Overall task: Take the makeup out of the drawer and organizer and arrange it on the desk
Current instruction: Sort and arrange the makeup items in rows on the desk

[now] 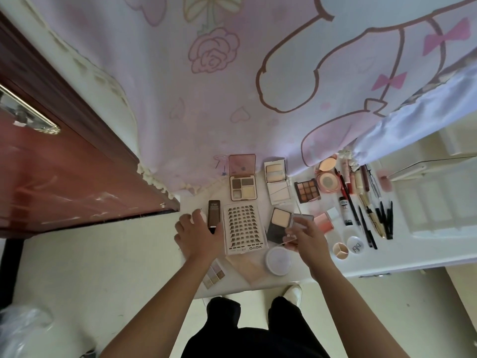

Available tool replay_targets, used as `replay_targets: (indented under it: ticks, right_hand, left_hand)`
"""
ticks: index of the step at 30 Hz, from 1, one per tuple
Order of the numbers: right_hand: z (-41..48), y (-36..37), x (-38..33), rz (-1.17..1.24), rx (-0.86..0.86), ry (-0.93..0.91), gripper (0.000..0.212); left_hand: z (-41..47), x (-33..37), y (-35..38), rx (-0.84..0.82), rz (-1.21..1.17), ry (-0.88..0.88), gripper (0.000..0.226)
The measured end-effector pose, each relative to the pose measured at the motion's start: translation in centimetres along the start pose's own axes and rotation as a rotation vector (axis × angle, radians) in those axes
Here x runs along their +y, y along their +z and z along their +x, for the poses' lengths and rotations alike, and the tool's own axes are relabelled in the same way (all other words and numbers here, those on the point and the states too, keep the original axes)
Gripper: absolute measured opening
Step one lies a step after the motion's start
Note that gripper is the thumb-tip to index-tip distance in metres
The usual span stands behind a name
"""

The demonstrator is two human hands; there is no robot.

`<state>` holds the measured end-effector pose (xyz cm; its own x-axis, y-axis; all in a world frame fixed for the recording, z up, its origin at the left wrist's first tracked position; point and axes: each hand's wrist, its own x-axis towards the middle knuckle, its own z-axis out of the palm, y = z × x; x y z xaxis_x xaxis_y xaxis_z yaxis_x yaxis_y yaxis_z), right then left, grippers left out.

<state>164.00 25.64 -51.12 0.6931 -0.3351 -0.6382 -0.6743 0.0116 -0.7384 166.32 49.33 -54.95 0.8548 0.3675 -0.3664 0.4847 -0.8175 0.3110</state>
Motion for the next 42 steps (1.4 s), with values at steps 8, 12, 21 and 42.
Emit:
replay_targets:
  ticks: [8,12,21,42]
  right_hand:
    - [-0.5,-2.6,-1.1,0.002,0.057,-0.136,0.020]
    - [-0.3,-3.4,-2.3,0.082,0.051,-0.155,0.022]
    - [0.9,-1.2,-4.2,0.007,-0.053,-0.317,0.029]
    - [2.7,1.9,-5.1,-0.097,-0.066,-0.370,0.028]
  left_hand:
    - [3.3,1.0,1.5,-0.199,0.077,-0.110,0.079]
    - [3.8,1.0,1.7,-0.196,0.026,-0.119,0.066]
    - [5.0,-0.1,1.3,-0.126,-0.404,-0.077,0.060]
    - [6.5,0.8,0.1,-0.049,-0.760,-0.343,0.066]
